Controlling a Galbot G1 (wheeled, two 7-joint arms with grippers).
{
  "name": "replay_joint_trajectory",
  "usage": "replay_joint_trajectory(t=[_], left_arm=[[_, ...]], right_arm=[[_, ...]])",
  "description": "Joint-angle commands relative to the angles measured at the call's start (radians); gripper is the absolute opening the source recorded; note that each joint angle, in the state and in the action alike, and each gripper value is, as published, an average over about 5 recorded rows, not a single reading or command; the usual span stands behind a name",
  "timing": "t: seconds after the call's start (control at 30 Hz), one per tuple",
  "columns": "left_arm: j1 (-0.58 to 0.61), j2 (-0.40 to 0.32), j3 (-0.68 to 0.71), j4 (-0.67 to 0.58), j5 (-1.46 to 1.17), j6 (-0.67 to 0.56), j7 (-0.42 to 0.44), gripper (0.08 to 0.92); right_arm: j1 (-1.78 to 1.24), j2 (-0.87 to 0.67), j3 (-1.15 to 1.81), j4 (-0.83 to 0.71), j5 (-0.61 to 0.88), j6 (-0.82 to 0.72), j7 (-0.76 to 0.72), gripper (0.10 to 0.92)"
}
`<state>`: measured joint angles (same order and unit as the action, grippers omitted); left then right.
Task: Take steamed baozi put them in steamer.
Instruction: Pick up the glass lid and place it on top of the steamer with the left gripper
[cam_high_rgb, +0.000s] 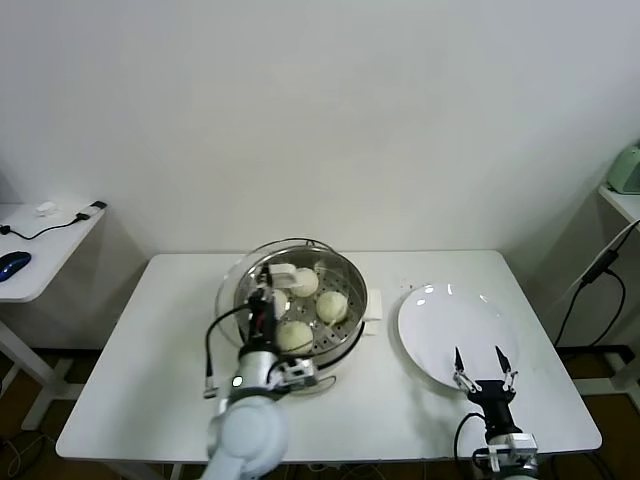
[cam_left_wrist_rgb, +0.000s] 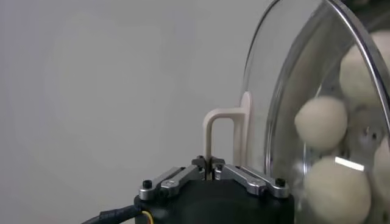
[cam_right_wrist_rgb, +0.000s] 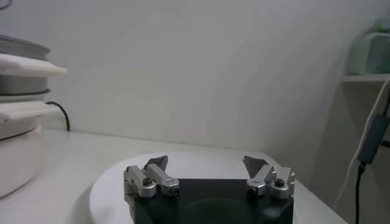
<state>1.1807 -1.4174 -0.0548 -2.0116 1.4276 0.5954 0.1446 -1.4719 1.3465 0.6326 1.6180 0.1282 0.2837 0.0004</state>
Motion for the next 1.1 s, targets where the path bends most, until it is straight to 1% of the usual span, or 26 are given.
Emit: replay_joint_trajectory(t=[0.03, 0.2, 0.5, 1.0, 1.1], left_arm=[[-0.068, -0.098, 0.127, 0.076, 0.083, 0.051, 0.019, 0.132], [-0.094, -0.107, 0.130, 0.138, 0.093, 0.051, 0.016, 0.132], [-0.098, -0.077, 0.100, 0.190, 0.145, 0.031, 0.016, 0.132], [-0.075, -0.049, 0.074, 0.192, 0.189, 0.013, 0.020, 0.134], [-0.069, -0.045, 0.073, 0.186, 0.185, 0.008, 0.023, 0.172]], right_arm=[[-0.003, 0.000, 0.003, -0.009, 0.009, 0.036, 0.005, 0.823], [0.000, 0.002, 0.006, -0.010, 0.011, 0.044, 0.013, 0.823], [0.010, 0.005, 0.007, -0.014, 0.001, 0.050, 0.019, 0.823], [0.014, 0.009, 0.004, -0.011, -0.018, 0.057, 0.015, 0.823], [0.013, 0.007, 0.003, -0.005, -0.019, 0.052, 0.012, 0.823]])
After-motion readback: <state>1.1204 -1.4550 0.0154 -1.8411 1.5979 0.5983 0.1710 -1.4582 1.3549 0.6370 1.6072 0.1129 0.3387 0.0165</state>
